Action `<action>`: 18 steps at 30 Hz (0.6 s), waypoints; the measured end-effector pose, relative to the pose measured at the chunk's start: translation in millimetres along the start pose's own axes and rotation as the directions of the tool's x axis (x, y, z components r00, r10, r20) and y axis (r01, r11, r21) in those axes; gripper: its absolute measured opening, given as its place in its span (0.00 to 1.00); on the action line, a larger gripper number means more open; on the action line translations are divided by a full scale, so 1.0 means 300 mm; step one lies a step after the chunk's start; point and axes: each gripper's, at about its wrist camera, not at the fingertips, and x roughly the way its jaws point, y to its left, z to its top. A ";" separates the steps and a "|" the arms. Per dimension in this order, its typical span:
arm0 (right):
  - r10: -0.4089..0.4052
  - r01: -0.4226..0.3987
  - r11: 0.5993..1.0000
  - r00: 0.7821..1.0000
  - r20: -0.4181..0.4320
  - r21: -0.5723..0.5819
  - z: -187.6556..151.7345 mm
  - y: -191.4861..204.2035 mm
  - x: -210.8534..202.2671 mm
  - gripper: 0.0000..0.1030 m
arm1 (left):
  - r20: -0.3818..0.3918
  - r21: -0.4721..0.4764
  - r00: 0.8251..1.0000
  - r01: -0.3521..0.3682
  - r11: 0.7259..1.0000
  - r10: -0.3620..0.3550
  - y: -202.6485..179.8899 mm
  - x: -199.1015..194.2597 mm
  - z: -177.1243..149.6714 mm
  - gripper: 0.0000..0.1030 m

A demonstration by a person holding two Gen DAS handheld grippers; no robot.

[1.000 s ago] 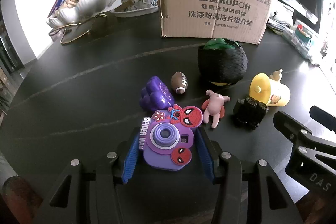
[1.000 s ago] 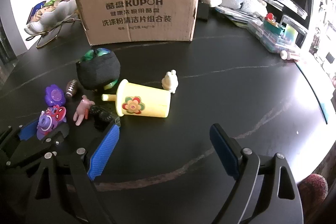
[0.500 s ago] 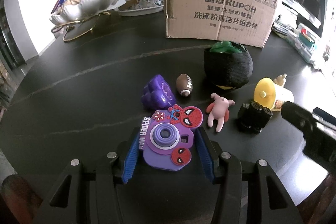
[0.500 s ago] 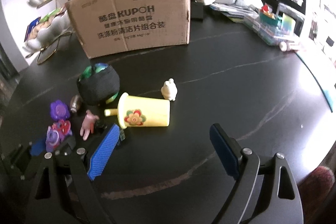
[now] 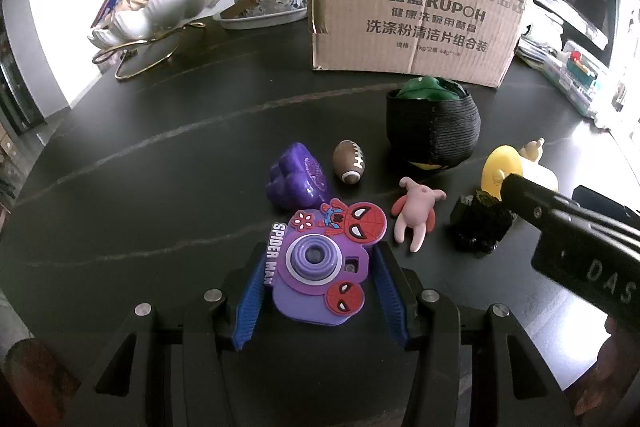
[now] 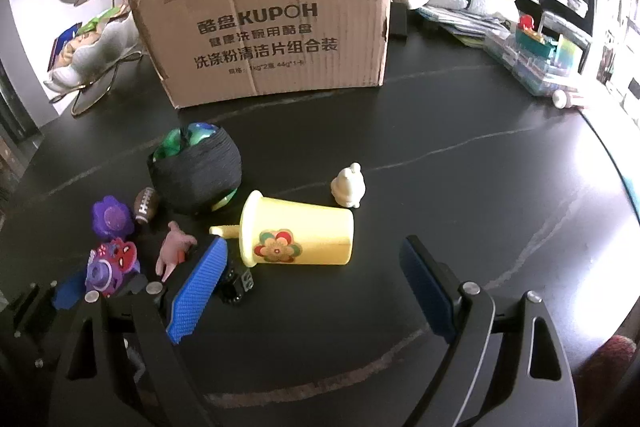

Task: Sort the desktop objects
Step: 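Close the right tool on the yellow flower-print cup while the left tool holds the Spider-Man toy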

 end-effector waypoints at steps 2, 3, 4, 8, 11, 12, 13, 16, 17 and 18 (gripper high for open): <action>0.010 -0.010 1.000 1.000 -0.001 0.006 0.005 -0.004 0.007 0.84 | -0.002 -0.001 1.000 0.002 1.000 -0.002 0.000 0.000 0.001 0.47; 0.012 -0.012 1.000 1.000 -0.001 0.008 0.006 -0.006 0.009 0.84 | -0.003 -0.001 1.000 0.003 1.000 -0.003 0.000 -0.001 0.002 0.47; 0.015 -0.015 1.000 1.000 -0.002 0.009 0.008 -0.006 0.011 0.84 | -0.003 0.000 1.000 0.003 1.000 -0.003 0.000 -0.001 0.002 0.47; 0.025 -0.025 1.000 1.000 -0.007 0.010 0.013 -0.007 0.019 0.84 | -0.006 0.003 1.000 0.005 1.000 -0.005 -0.001 -0.003 0.002 0.47; 0.028 -0.028 0.999 0.999 -0.017 0.020 0.018 -0.013 0.023 0.84 | -0.008 0.006 1.000 0.007 1.000 -0.007 -0.001 -0.004 0.003 0.47; 0.029 -0.029 0.999 0.999 -0.019 0.025 0.019 -0.015 0.024 0.84 | -0.008 0.006 1.000 0.008 1.000 -0.007 -0.001 -0.004 0.003 0.47; 0.033 -0.032 0.999 0.999 -0.018 0.034 0.021 -0.018 0.025 0.84 | -0.008 0.007 1.000 0.008 1.000 -0.008 -0.001 -0.005 0.003 0.47; 0.034 -0.032 0.998 0.999 -0.022 0.063 0.029 -0.027 0.034 0.84 | -0.007 0.010 1.000 0.010 1.000 -0.010 -0.002 -0.005 0.003 0.47; 0.033 -0.031 0.998 0.999 -0.031 0.063 0.030 -0.025 0.043 0.84 | -0.006 0.011 1.000 0.012 1.000 -0.012 -0.003 -0.006 0.003 0.47; 0.032 -0.029 0.998 0.999 -0.039 0.062 0.032 -0.024 0.051 0.83 | -0.006 0.012 1.000 0.013 1.000 -0.013 -0.002 -0.004 0.004 0.47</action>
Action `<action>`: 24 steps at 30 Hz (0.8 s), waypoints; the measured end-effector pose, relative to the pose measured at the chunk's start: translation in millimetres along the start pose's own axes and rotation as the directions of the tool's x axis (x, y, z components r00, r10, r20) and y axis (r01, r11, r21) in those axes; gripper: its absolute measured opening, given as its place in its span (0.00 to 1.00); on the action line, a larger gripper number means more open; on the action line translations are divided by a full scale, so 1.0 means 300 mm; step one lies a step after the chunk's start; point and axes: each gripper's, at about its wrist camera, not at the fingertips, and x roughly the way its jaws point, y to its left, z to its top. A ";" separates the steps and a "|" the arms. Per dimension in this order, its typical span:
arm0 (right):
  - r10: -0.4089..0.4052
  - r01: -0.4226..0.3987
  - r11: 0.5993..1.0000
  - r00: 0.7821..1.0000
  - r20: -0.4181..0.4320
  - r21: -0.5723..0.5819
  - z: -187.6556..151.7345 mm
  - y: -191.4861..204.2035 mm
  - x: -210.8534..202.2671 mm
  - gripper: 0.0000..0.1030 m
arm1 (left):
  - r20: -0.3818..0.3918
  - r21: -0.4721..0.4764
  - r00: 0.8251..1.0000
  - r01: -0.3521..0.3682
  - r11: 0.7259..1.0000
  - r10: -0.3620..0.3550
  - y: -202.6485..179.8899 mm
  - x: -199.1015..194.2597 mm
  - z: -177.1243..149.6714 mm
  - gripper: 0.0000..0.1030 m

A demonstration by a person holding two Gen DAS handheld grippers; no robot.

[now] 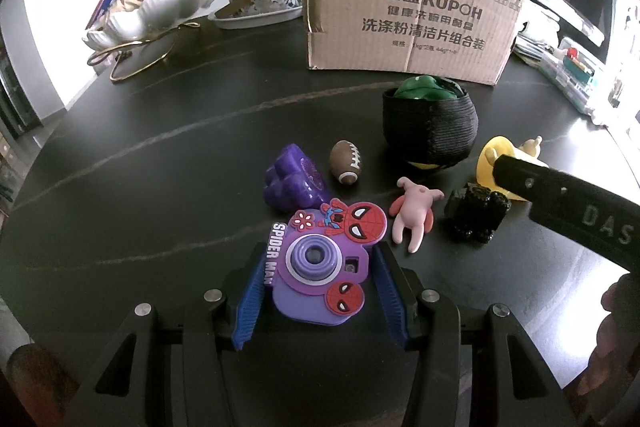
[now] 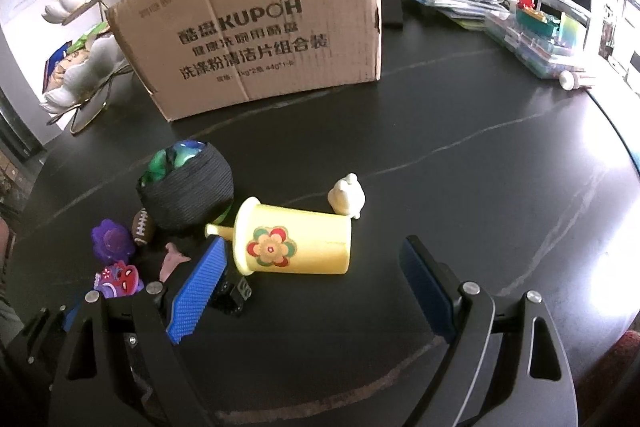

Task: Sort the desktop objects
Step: 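Close the right tool on the yellow flower-print cup while the left tool holds the Spider-Man toy, then lift the Spider-Man toy with the left tool and the cup with the right tool toward the box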

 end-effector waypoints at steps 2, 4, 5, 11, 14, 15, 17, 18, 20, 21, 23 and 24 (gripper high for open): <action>0.002 -0.002 1.000 1.000 -0.011 -0.009 -0.001 0.004 0.011 0.78 | 0.004 0.003 1.000 0.002 1.000 -0.002 0.000 0.002 0.001 0.47; 0.018 -0.019 1.000 0.999 -0.032 -0.009 -0.001 0.003 0.022 0.67 | 0.007 0.006 1.000 0.002 1.000 -0.002 0.000 0.001 0.001 0.47; 0.025 -0.026 1.000 0.999 -0.042 -0.010 -0.001 0.002 0.026 0.58 | 0.009 0.009 1.000 0.001 1.000 -0.001 -0.001 0.001 0.002 0.47; 0.034 -0.035 0.999 0.998 -0.060 -0.020 0.006 -0.003 0.025 0.54 | 0.006 0.009 1.000 0.005 1.000 -0.005 -0.004 0.003 0.008 0.46; 0.032 -0.034 0.999 0.998 -0.050 -0.029 0.009 -0.001 0.012 0.54 | 0.004 0.004 1.000 0.009 1.000 -0.009 -0.002 0.003 0.012 0.46; 0.029 -0.031 0.999 0.999 -0.041 -0.039 0.009 0.003 0.003 0.54 | 0.003 0.002 1.000 0.010 1.000 -0.010 -0.002 0.003 0.012 0.46; 0.023 -0.024 0.998 0.999 -0.024 -0.059 0.010 0.012 -0.013 0.54 | 0.000 -0.005 1.000 0.014 1.000 -0.014 0.001 0.003 0.014 0.46; 0.018 -0.019 0.997 1.000 -0.018 -0.070 0.009 0.017 -0.021 0.54 | -0.001 -0.009 1.000 0.016 1.000 -0.016 0.002 0.003 0.015 0.46; 0.012 -0.013 0.997 1.000 -0.008 -0.081 0.008 0.021 -0.033 0.54 | -0.006 -0.016 1.000 0.020 1.000 -0.020 0.005 0.002 0.017 0.46; 0.014 -0.015 0.997 1.000 -0.008 -0.080 0.007 0.022 -0.037 0.54 | -0.008 -0.017 1.000 0.019 1.000 -0.019 0.007 0.002 0.018 0.46; 0.014 -0.014 0.996 1.000 -0.006 -0.083 0.005 0.024 -0.045 0.54 | -0.008 -0.016 1.000 0.016 1.000 -0.016 0.009 -0.001 0.019 0.46; 0.010 -0.011 0.996 1.000 -0.005 -0.085 0.003 0.023 -0.048 0.54 | -0.006 -0.017 1.000 0.016 1.000 -0.016 0.010 -0.005 0.020 0.46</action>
